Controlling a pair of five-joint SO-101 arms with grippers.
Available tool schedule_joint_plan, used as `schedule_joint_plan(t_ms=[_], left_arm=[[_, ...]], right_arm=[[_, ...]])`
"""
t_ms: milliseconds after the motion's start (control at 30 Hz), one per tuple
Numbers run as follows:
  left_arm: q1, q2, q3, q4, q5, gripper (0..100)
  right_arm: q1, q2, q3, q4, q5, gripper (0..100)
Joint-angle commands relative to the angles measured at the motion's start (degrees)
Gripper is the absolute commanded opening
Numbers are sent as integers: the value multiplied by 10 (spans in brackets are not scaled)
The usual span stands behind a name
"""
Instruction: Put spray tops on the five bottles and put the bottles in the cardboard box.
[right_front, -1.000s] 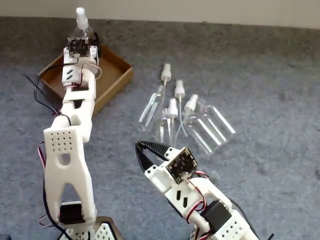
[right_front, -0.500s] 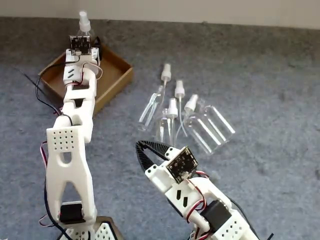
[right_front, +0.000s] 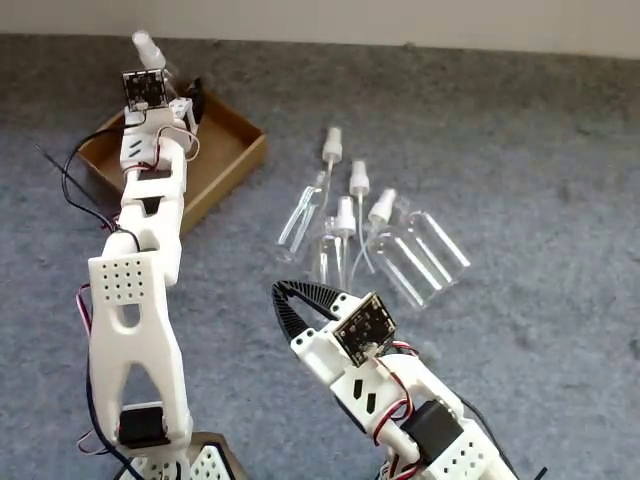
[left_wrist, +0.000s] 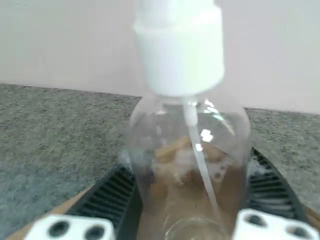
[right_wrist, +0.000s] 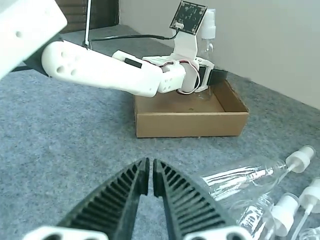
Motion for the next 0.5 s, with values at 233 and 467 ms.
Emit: schedule_joint_plan(t_ms=[233, 467], left_arm=[[-7, -15, -28, 64, 4, 226], [-6, -15, -29, 106, 4, 339]], right_arm=[[29, -7, 77, 0, 8, 26], [29, -7, 77, 0, 8, 26]])
